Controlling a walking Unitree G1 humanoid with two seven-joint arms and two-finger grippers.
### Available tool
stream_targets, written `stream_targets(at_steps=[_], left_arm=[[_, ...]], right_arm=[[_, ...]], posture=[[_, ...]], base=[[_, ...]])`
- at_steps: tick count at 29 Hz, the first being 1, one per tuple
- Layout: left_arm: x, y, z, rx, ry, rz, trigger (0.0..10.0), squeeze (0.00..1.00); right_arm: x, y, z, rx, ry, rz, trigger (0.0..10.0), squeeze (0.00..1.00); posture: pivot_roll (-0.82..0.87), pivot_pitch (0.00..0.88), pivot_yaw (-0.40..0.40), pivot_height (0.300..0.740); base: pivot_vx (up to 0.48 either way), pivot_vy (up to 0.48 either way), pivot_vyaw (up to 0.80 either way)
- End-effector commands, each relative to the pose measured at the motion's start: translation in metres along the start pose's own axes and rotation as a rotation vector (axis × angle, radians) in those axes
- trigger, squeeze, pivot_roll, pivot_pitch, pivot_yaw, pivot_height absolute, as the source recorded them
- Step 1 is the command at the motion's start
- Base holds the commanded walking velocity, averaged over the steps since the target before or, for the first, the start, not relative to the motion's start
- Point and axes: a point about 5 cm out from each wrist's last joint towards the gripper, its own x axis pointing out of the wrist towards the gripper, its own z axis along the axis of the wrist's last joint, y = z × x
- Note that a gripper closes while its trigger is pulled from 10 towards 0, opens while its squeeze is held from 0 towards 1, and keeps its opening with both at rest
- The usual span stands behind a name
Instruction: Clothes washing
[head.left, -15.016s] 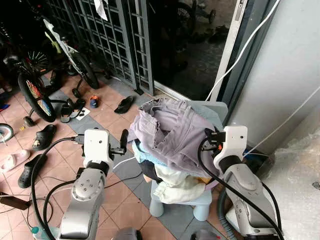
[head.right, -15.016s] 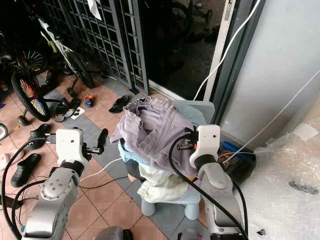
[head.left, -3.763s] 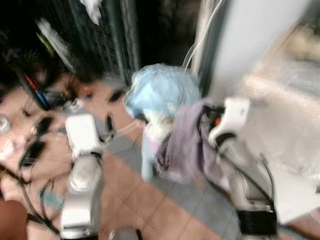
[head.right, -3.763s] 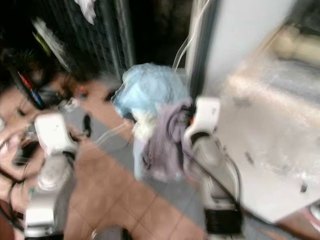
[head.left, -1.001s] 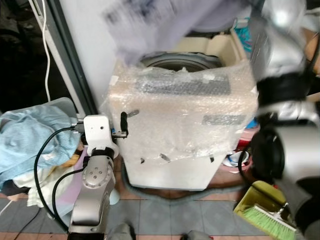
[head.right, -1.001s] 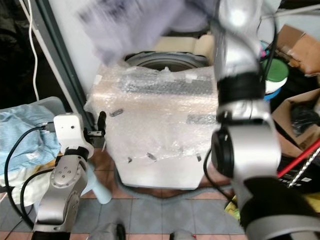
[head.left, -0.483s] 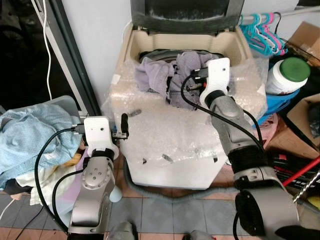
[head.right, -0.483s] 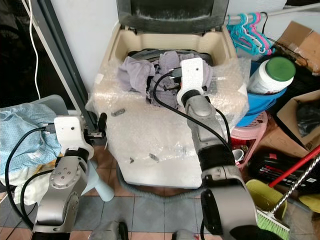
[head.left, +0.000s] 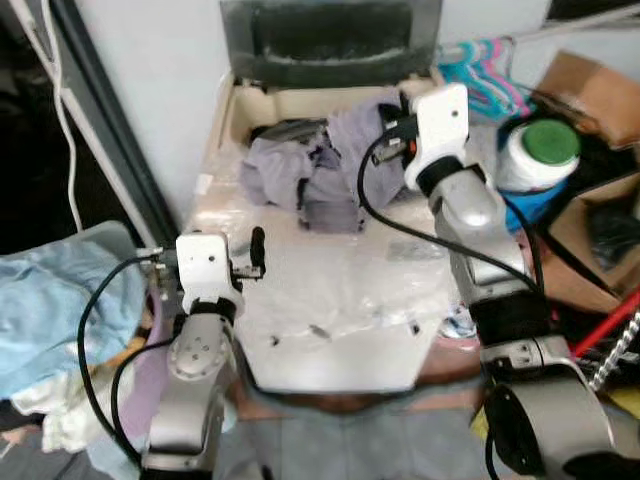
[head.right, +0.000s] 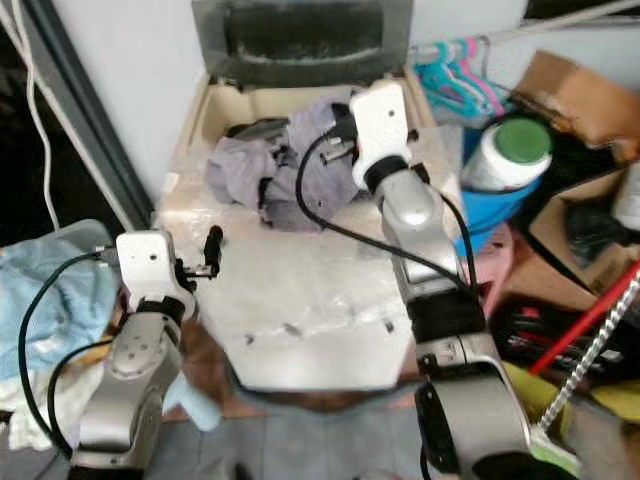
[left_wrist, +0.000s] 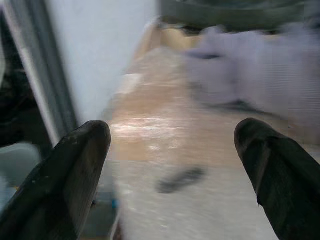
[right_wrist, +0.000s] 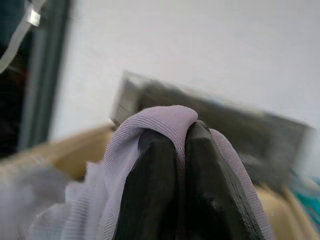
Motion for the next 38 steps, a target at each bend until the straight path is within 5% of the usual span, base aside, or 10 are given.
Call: stream_targets(at_steps=[1, 6, 12, 15, 17, 23, 29, 31, 32, 38], left_arm=[[0.001, 0.001, -0.001, -0.015, 0.011, 0.013, 10.0, 0.0], [0.002, 0.0, -0.001, -0.018, 0.011, 0.015, 10.0, 0.0], [0.002, -0.001, -0.002, -0.023, 0.019, 0.025, 10.0, 0.0], [0.002, -0.001, -0.002, -0.022, 0.021, 0.034, 10.0, 0.0], [0.002, 0.0, -0.003, -0.019, 0.023, 0.05, 10.0, 0.0], [0.001, 0.002, -0.006, -0.002, 0.044, 0.075, 10.0, 0.0], [0.002, 0.001, -0.007, 0.003, 0.047, 0.07, 10.0, 0.0], [0.002, 0.002, -0.007, 0.006, 0.048, 0.07, 10.0, 0.0], [0.002, 0.002, -0.007, 0.007, 0.049, 0.071, 10.0, 0.0], [0.002, 0.004, -0.007, 0.015, 0.055, 0.083, 10.0, 0.0]], right_arm=[[0.012, 0.009, 0.022, -0.023, -0.087, 0.075, 10.0, 0.0], [0.022, 0.009, 0.04, -0.112, -0.158, 0.151, 10.0, 0.0], [0.043, -0.024, 0.072, -0.148, -0.208, -0.043, 10.0, 0.0], [0.045, -0.047, 0.061, -0.055, -0.112, -0.192, 10.0, 0.0], [0.035, -0.068, 0.023, 0.065, 0.105, -0.362, 10.0, 0.0], [-0.003, -0.078, -0.036, 0.032, 0.385, -0.547, 10.0, 0.0], [-0.023, -0.063, -0.054, 0.02, 0.423, -0.505, 10.0, 0.0], [-0.03, -0.058, -0.054, 0.017, 0.393, -0.475, 10.0, 0.16], [-0.035, -0.057, -0.053, 0.025, 0.368, -0.467, 10.0, 1.0], [-0.058, -0.044, -0.03, 0.123, 0.153, -0.374, 10.0, 1.0]], posture=[[-0.02, 0.0, 0.047, 0.74], [-0.03, 0.0, 0.042, 0.74], [-0.03, 0.0, 0.035, 0.74], [-0.02, 0.0, 0.03, 0.74], [-0.02, 0.0, 0.029, 0.74], [-0.03, 0.0, 0.034, 0.74], [-0.03, 0.0, 0.04, 0.74], [-0.03, 0.0, 0.041, 0.74], [-0.03, 0.0, 0.041, 0.74], [-0.03, 0.0, 0.045, 0.74]], base=[[0.0, 0.0, 0.64], [0.0, 0.0, 0.64], [0.0, 0.0, 0.27], [0.0, 0.0, 0.0], [0.0, 0.0, 0.0], [0.0, 0.0, 0.0], [0.0, 0.0, 0.0], [0.0, 0.0, 0.0], [0.0, 0.0, 0.0], [0.0, 0.0, 0.0]])
